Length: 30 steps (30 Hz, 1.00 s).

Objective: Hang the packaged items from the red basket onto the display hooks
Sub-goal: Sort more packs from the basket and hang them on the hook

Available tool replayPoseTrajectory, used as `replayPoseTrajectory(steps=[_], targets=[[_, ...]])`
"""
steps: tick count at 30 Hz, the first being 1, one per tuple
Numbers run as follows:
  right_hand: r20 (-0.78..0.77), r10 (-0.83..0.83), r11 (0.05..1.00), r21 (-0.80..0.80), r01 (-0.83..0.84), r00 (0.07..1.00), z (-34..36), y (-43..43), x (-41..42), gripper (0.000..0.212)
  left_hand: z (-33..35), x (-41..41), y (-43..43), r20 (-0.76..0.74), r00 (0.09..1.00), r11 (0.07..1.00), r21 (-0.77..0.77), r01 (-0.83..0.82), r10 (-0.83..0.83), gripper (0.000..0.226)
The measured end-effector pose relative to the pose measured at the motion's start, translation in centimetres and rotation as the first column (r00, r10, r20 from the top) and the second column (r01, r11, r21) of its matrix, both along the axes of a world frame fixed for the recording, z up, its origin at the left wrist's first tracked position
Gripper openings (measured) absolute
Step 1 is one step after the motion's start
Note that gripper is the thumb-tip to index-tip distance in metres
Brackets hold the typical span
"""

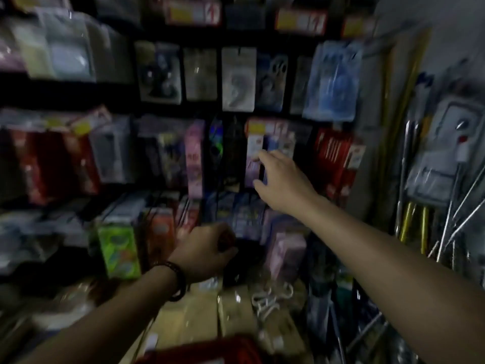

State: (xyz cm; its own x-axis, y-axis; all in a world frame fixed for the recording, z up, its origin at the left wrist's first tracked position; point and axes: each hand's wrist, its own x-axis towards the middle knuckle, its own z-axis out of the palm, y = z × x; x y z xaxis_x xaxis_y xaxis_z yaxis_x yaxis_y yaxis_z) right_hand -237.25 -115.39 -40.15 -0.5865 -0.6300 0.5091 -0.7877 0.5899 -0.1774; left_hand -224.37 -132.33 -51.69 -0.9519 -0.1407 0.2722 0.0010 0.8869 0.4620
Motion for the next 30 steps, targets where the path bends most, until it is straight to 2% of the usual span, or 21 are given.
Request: replayPoseTrajectory(steps=[6, 11, 14, 18, 22, 26, 30], targets=[[0.207, 0.102, 0.935, 0.315, -0.165, 0.973, -13.0, -1.9, 6.5, 0.044, -11.7, 8.3, -3.2, 0.145, 0.979, 0.989, 0.014, -0.146, 0.143, 0.023], [0.445, 0.093, 0.917, 0.311, -0.251, 0.891, -24.4, -3.1, 10.0, 0.042, -20.0, 13.3, -5.0, 0.347, 0.917, 0.974, 0.036, -0.225, 0.199, 0.017], [0.571, 0.046, 0.912, 0.31, -0.267, 0.82, -30.8, -3.6, 10.4, 0.039, -24.1, 14.7, -6.0, 0.422, 0.881, 0.973, -0.013, -0.23, 0.214, 0.012], [0.75, -0.047, 0.95, 0.238, -0.203, 0.66, -38.7, -4.6, 10.7, 0.028, -28.7, 14.8, -6.8, 0.491, 0.844, 0.968, 0.006, -0.252, 0.217, 0.021], [0.872, -0.197, 0.965, 0.253, -0.069, 0.448, -48.0, -6.0, 11.6, 0.03, -33.7, 13.8, -7.4, 0.549, 0.808, 0.962, 0.024, -0.27, 0.213, 0.024], [0.914, -0.324, 0.945, 0.324, 0.04, 0.246, -55.3, -6.7, 13.1, 0.037, -37.8, 13.1, -8.0, 0.616, 0.762, 0.972, -0.022, -0.235, 0.198, 0.025], [0.892, -0.443, 0.89, 0.425, 0.166, 0.091, -60.0, -6.8, 13.6, 0.038, -40.9, 13.1, -8.6, 0.695, 0.707, 0.96, 0.086, -0.266, 0.133, 0.027]])
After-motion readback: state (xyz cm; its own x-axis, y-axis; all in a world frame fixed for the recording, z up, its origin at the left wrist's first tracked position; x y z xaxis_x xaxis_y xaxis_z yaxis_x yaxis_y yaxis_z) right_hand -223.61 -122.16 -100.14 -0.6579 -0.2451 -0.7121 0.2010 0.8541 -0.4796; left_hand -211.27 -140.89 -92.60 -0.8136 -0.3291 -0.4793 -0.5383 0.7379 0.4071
